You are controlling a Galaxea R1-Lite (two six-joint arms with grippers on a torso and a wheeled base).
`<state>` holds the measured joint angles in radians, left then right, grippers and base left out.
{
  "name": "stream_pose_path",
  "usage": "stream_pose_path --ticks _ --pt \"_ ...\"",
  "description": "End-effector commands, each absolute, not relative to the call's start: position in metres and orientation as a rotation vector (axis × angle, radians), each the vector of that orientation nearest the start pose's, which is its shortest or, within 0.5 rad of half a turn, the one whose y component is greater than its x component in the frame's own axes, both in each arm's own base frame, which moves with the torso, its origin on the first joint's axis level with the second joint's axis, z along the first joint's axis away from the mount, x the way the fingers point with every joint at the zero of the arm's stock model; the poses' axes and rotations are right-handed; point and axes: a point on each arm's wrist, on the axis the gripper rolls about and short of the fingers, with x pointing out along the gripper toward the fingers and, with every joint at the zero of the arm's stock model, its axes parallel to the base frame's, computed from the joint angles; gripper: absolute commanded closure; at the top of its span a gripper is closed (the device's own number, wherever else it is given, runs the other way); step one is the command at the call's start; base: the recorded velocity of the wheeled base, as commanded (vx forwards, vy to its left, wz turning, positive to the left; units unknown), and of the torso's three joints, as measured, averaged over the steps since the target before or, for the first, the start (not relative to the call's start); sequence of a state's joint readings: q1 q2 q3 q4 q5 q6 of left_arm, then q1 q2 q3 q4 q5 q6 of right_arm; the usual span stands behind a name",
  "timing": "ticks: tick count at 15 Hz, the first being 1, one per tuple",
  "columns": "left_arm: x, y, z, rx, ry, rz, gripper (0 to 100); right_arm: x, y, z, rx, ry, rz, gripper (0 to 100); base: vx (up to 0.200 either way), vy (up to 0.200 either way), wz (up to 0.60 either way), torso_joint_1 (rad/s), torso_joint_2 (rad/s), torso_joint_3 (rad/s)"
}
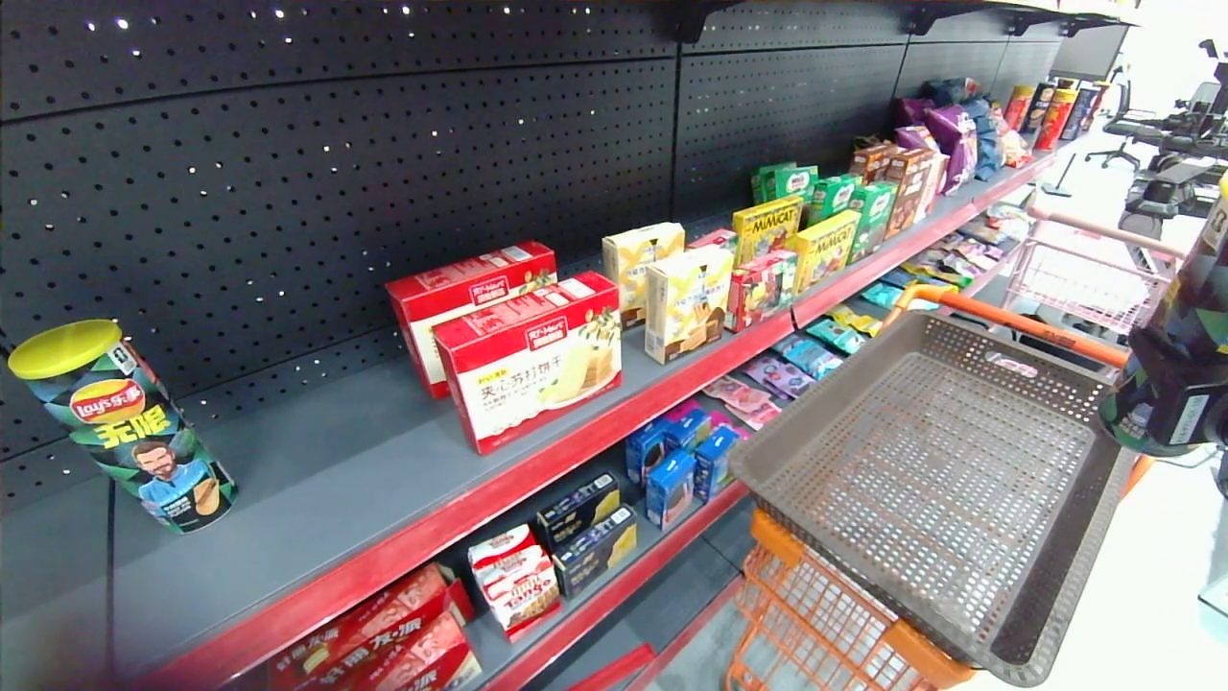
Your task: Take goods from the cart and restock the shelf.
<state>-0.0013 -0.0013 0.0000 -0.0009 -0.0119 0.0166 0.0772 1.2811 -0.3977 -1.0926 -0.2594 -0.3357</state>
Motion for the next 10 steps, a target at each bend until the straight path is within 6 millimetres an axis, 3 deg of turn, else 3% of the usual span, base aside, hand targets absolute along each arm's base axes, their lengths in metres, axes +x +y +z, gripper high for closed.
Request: stream_pose_path --ticks 1,9,10 --pt "-0.023 0.000 0.075 0.017 0.000 -0.014 0 0.182 0.001 0.224 -0.322 -0.186 -0.230 100 0.000 0.000 0.00 0.000 0.00 0.000" --pt "-0.023 0.000 0.076 0.017 -0.002 -0.014 0 0.180 -0.012 0.222 -0.401 -0.203 -0.105 100 0.000 0.000 0.00 0.000 0.00 0.000" --pt "-0.023 0.000 0.076 0.017 -0.002 -0.014 0 0.179 -0.011 0.222 -0.421 -0.204 -0.103 100 0.000 0.000 -0.60 0.012 0.01 -0.002"
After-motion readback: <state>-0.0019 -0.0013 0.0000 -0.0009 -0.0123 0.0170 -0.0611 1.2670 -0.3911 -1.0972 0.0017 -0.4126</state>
